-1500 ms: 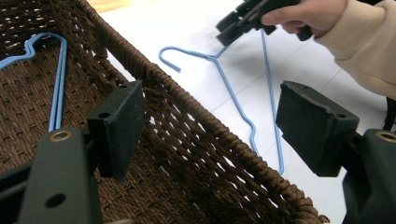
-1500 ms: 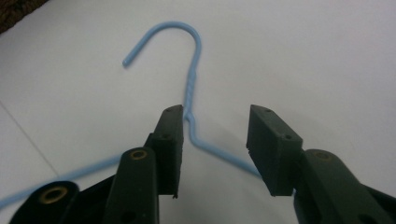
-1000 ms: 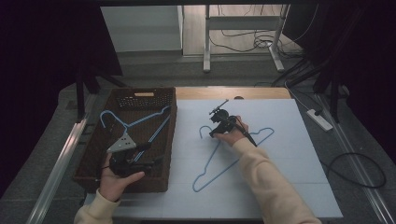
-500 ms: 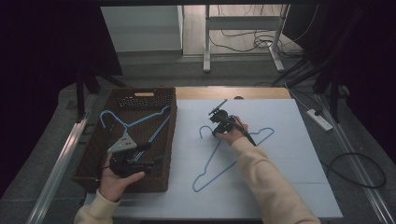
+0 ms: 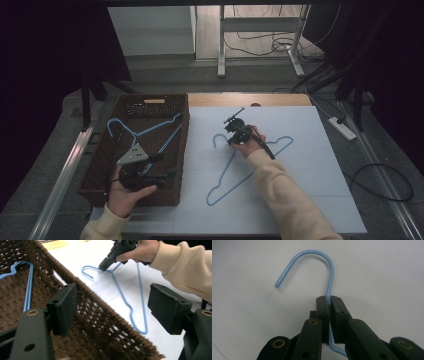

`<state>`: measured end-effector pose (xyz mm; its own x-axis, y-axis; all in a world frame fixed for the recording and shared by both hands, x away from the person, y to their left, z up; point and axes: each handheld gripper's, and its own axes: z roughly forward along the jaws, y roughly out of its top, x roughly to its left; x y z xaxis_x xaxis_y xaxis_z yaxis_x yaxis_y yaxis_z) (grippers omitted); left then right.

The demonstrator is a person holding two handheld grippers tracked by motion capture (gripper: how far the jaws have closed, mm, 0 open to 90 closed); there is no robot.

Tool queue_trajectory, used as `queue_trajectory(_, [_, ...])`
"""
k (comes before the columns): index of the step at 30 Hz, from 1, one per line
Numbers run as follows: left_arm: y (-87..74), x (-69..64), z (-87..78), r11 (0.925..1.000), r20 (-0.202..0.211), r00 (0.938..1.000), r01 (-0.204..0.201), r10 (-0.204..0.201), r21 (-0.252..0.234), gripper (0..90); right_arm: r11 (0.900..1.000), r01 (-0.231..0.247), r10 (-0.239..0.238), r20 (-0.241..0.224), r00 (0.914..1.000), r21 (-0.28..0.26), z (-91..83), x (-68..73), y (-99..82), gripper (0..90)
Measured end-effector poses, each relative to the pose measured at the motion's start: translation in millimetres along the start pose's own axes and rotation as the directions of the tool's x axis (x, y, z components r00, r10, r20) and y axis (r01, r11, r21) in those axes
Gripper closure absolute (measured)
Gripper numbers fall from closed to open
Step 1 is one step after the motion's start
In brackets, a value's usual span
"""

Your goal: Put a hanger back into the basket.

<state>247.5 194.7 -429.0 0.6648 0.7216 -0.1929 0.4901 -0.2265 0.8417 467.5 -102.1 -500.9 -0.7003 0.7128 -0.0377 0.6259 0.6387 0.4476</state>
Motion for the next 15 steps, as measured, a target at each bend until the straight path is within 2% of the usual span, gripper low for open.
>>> queue_trajectory(7, [10.4, -12.9, 5.8, 0.9999, 0.01, 0.9999, -0.005, 0.005, 0.009, 24.6, 0.9976, 0.019, -0.019, 0.003, 0.9998, -0.067, -13.2, 2.6, -1.3, 86.4])
queue_trajectory(15, [23.7, -30.2, 19.3, 0.9993, 0.032, 0.9994, -0.012, 0.011, 0.036, 24.6, 0.9907, 0.015, -0.014, 0.009, 0.9999, -0.135, -32.3, 3.4, -5.4, 86.3])
